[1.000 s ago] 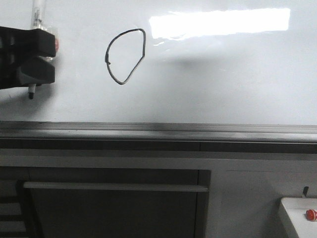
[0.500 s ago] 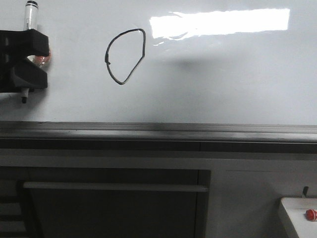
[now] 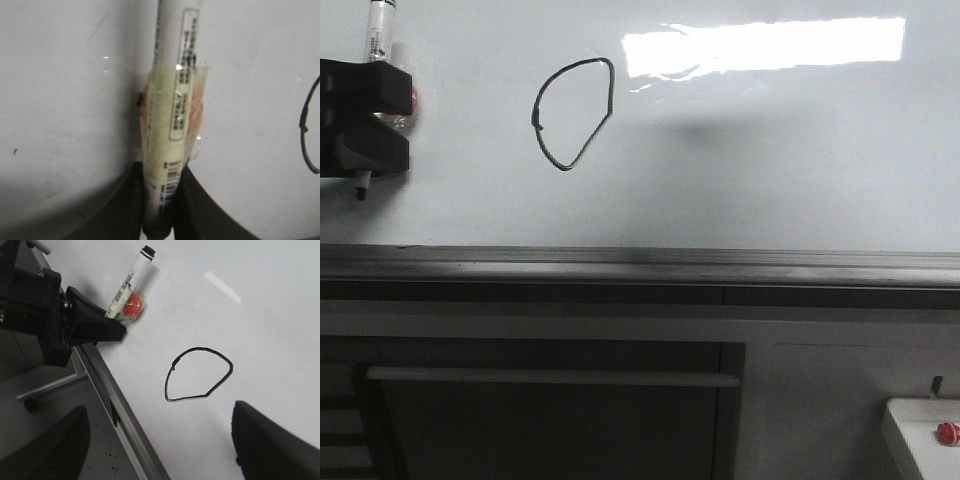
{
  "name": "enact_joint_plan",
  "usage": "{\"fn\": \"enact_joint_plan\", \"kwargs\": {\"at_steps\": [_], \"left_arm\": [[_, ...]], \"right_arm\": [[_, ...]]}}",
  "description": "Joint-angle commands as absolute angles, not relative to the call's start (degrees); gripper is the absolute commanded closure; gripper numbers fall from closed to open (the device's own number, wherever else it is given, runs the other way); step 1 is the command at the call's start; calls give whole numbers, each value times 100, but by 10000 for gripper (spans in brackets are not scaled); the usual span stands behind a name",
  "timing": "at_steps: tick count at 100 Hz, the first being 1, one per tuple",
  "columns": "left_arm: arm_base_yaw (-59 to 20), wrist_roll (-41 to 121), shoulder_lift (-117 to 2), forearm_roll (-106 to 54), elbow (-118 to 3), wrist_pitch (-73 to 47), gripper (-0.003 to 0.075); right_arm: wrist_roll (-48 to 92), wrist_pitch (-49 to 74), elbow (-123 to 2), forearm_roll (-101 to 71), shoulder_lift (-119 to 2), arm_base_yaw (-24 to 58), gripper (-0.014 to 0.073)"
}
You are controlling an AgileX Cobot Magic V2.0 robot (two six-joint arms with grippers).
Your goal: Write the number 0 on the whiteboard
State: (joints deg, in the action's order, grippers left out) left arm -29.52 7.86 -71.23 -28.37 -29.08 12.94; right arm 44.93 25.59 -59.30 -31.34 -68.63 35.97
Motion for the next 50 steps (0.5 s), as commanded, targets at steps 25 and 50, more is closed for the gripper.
{"fn": "enact_joint_plan", "kwargs": {"at_steps": [25,50], "left_arm": [[-2877,798,-7043,-2714,-3092,1736,447],[-2877,798,-6955,-2512,-3092,1643,444]], "right_arm": [[4500,2333,-6123,-3245,-6725,3552,76],[4500,2333,-6123,-3245,-6725,3552,76]]}}
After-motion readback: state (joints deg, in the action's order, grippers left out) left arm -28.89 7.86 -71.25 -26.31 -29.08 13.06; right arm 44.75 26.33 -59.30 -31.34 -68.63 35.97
